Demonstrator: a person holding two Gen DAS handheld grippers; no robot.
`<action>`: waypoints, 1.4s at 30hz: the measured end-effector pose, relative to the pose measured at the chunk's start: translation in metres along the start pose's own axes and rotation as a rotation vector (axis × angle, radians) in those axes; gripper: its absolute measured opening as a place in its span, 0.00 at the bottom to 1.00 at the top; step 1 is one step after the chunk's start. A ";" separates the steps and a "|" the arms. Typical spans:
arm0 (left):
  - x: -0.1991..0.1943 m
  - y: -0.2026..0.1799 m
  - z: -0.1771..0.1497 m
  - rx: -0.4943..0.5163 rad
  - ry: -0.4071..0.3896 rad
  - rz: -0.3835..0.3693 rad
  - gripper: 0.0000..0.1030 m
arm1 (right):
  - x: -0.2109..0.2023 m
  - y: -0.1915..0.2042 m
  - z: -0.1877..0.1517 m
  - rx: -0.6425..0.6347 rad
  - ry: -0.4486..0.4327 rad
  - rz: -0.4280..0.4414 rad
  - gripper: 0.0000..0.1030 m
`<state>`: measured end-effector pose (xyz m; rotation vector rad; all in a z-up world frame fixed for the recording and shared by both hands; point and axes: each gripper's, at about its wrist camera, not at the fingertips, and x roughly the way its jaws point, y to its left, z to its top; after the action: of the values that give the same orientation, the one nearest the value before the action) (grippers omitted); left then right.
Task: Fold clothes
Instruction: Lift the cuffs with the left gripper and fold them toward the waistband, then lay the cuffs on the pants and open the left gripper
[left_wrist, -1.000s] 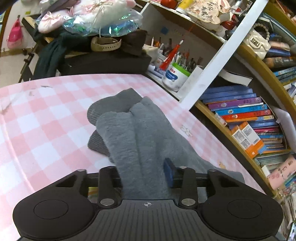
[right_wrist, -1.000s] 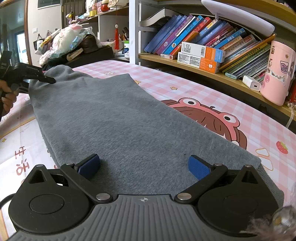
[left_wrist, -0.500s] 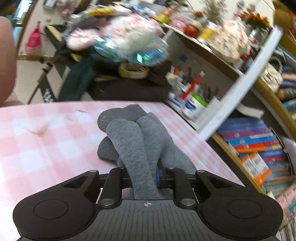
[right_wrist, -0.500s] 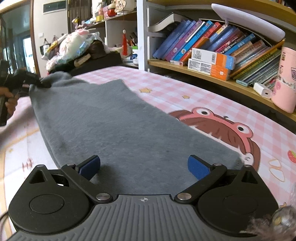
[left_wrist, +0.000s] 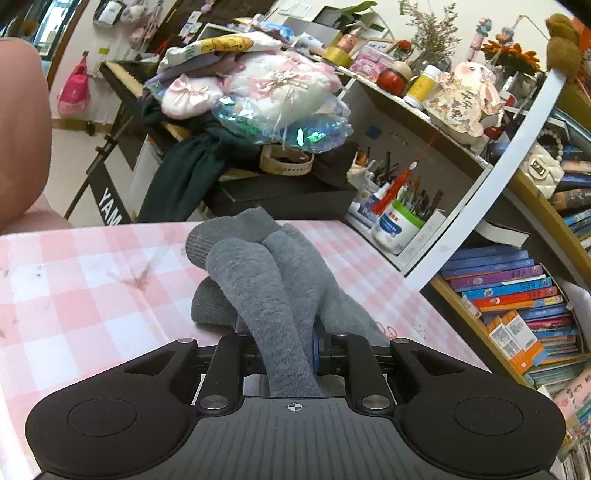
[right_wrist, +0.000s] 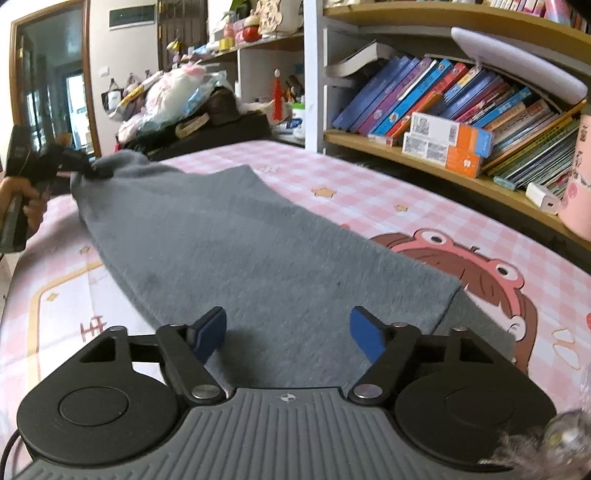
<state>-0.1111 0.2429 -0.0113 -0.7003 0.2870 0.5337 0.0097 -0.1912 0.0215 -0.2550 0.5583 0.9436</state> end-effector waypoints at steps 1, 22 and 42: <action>-0.001 -0.002 0.000 0.004 -0.006 -0.007 0.15 | 0.002 0.001 -0.002 -0.003 0.009 -0.001 0.69; -0.055 -0.148 -0.020 0.630 -0.155 -0.208 0.15 | 0.006 0.000 -0.004 0.000 0.019 0.001 0.72; -0.059 -0.209 -0.207 1.638 0.033 -0.221 0.26 | 0.007 0.001 -0.005 -0.001 0.020 0.002 0.73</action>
<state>-0.0598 -0.0519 -0.0271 0.8468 0.5457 -0.0409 0.0110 -0.1878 0.0135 -0.2646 0.5767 0.9444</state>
